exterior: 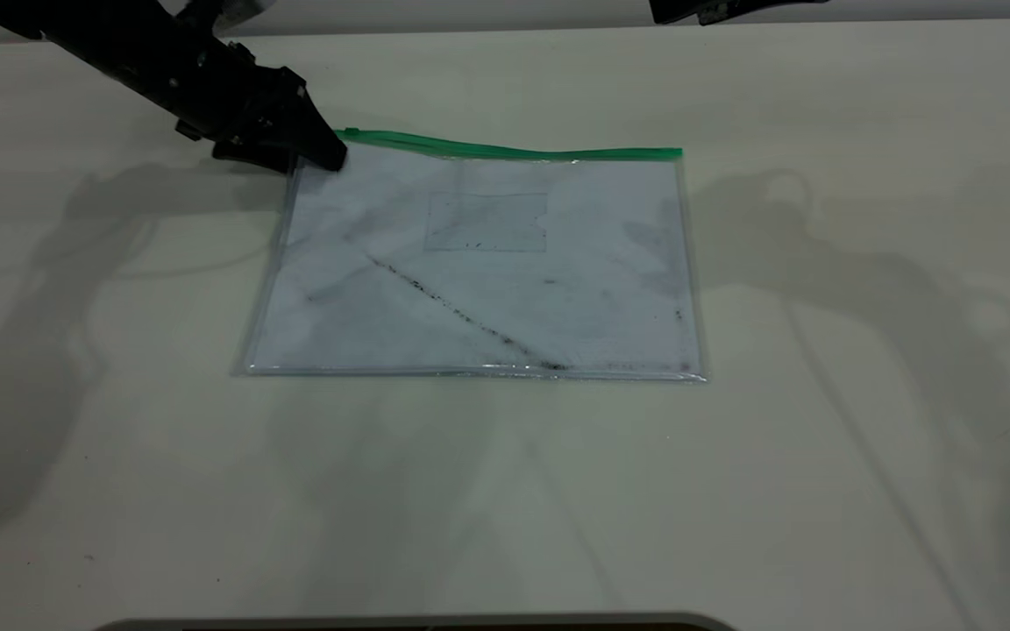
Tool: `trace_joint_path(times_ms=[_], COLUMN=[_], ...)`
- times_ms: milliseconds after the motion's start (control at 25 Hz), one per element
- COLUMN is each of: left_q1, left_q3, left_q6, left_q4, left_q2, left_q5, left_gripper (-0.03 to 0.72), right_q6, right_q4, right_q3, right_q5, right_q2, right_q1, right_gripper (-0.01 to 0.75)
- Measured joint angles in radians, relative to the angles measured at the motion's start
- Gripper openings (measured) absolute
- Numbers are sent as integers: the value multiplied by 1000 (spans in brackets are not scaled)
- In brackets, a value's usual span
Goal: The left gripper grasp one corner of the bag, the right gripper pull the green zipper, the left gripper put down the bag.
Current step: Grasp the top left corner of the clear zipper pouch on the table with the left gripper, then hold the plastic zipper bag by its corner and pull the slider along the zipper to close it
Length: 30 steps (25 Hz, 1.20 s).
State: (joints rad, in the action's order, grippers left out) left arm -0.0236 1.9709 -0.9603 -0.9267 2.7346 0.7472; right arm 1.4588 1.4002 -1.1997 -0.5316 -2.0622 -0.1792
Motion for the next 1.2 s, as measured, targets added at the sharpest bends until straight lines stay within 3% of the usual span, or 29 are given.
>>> trace_joint_path(times_ms=[120,200,400,480,640,880,1200], left_q1=[0,0,0,-1,-6,-49,-136], left_q3=[0,0,9,29,104,222,259], left_q6=[-6,-6,-32,-63,-133,-364,-619], left_q4=[-7,-7,-7,-6,-5,6,14], left_q2=[2,2,3,5,9,9,9], left_q5=[25,40,64,98,190,331,352], left_gripper=[510,447,123,57,55,55,55], right_q6=[1,13,92,145,236,397,532], right_q4=[0,1,32,60,82,82,81], right_q3=[0,-1,-6,-18,-91,-256,-419], right_q5=[3,4,4,4,-15,-133,-274], right_q2=[0,-6,-51,-71,-116,-233,-392], right_q1=[0,0,0,0,0,0,0], right_gripper=[454,454,454,454,454,454,454])
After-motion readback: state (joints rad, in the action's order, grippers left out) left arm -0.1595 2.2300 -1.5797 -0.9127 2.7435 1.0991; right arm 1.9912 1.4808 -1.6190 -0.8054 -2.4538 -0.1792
